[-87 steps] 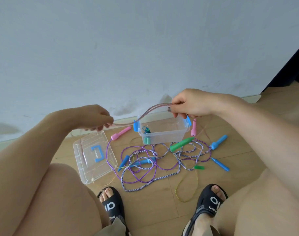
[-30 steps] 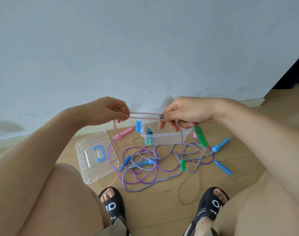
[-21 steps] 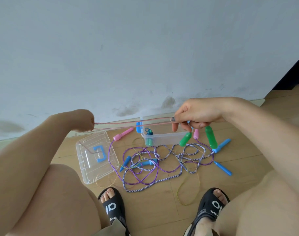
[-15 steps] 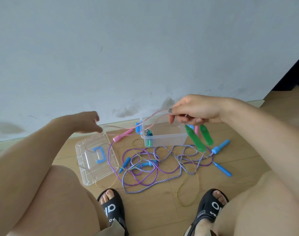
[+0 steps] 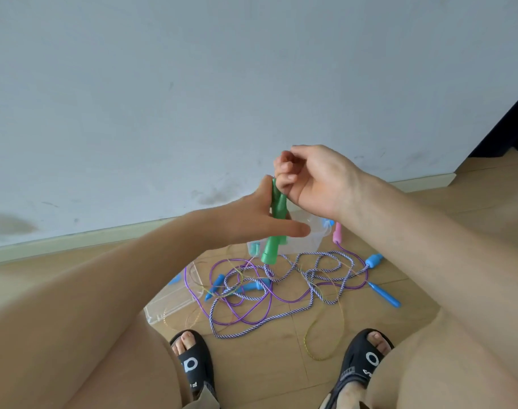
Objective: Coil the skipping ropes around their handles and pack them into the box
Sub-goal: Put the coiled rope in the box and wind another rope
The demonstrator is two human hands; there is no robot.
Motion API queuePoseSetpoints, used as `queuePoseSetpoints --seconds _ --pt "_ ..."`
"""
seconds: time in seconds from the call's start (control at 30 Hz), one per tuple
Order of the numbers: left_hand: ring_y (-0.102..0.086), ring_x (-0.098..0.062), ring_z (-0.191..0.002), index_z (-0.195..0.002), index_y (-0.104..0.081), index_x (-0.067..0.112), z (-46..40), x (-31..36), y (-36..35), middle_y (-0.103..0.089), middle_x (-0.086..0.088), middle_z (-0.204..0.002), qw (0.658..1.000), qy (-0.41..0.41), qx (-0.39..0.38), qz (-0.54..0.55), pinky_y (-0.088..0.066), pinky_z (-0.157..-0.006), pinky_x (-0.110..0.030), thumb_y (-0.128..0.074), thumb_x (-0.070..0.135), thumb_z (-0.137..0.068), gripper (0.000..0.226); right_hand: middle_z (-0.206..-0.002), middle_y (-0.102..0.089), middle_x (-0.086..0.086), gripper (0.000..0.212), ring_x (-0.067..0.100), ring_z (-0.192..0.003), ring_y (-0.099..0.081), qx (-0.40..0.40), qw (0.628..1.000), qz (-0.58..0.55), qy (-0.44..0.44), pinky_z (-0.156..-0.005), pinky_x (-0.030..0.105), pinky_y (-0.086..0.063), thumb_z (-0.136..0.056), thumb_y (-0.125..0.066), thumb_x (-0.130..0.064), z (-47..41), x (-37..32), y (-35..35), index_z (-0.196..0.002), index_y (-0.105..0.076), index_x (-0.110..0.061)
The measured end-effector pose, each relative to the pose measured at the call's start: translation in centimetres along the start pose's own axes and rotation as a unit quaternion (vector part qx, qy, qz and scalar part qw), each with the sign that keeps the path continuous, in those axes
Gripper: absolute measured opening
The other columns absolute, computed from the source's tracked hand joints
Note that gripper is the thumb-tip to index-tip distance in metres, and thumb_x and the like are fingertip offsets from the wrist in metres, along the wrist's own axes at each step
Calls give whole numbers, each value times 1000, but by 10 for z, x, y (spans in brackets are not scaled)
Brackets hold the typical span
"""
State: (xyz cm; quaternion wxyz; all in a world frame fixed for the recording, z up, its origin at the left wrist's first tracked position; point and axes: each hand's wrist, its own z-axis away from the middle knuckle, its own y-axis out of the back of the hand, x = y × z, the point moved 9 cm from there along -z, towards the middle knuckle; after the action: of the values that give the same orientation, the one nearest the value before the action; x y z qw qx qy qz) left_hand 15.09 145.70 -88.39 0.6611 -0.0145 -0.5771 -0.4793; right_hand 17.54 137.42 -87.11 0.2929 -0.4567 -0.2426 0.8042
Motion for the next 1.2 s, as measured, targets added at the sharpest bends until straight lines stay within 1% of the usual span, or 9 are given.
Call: queuePoseSetpoints --seconds 0.1,0.2,0.33,0.4,0.5,0.6,0.8,0.93,1.2 --pt "-72 -22 -87 -106 -42 7 -5 5 -3 -71 -9 -93 996 5 5 84 -60 -78 -34 -70 22 -85 39 -71 -54 13 31 18 -44 -53 25 999 -29 25 -39 22 -39 -104 -31 -8 1 -8 6 -78 -47 -7" --pt "-58 -15 -46 -86 -41 11 -6 3 9 -57 -7 -67 999 29 42 10 -46 -45 -19 -56 12 -93 16 -79 -61 20 22 24 -57 -63 73 978 188 59 -54 30 -56 -100 -37 -5 1 -23 24 -84 -52 -2" --pt "-44 -13 -55 -75 -41 17 -9 -4 19 -48 2 -68 983 27 69 -170 -34 -52 -26 -55 28 -93 26 -90 -53 12 17 26 -73 -57 189 734 642 115 -68 41 -56 -90 -53 -27 2 -55 48 -86 -53 -11" --pt "-42 -13 -57 -72 -42 17 -9 -2 20 -47 2 -66 975 12 79 -209 -31 -54 -28 -55 31 -93 28 -109 -47 5 29 22 -89 -52 176 686 680 188 -74 34 -44 -92 -54 -40 6 -61 33 -103 -51 -14" --pt "-41 -16 -58 -68 -41 17 -9 5 25 -46 2 -62 966 -18 94 -240 -32 -54 -30 -59 28 -88 29 -118 -63 -2 36 15 -109 -60 18 751 623 219 -92 32 -43 -98 -49 -44 13 -42 -3 -124 -50 -18" --pt "-40 -17 -57 -65 -40 19 -7 8 33 -43 3 -60 963 -25 115 -242 -31 -53 -30 -62 24 -83 28 -87 -73 4 37 16 -67 -69 -63 680 718 134 -77 32 -49 -100 -40 -51 16 -7 -7 -104 -56 -18" --pt "-47 -13 -63 -85 -56 19 -2 2 46 -51 4 -71 964 -41 129 -227 -33 -55 -27 -67 32 -83 17 -47 -40 -14 36 5 -39 -32 -58 702 689 171 -42 19 -27 -99 -52 -38 12 -20 -4 -74 -66 -16" --pt "-43 -10 -57 -73 -44 23 3 2 52 -47 5 -65 964 -49 140 -222 -30 -53 -26 -60 33 -91 27 -50 -34 -10 36 11 -43 -24 -50 782 605 140 -43 25 -19 -101 -51 -36 9 -27 11 -78 -61 -11" --pt "-44 -18 -59 -69 -51 14 2 -4 66 -48 1 -63 953 -5 171 -251 -34 -55 -30 -59 39 -89 33 -48 -37 -13 29 11 -45 -24 -36 780 604 162 -41 21 -20 -101 -48 -31 6 -24 11 -87 -65 -12"
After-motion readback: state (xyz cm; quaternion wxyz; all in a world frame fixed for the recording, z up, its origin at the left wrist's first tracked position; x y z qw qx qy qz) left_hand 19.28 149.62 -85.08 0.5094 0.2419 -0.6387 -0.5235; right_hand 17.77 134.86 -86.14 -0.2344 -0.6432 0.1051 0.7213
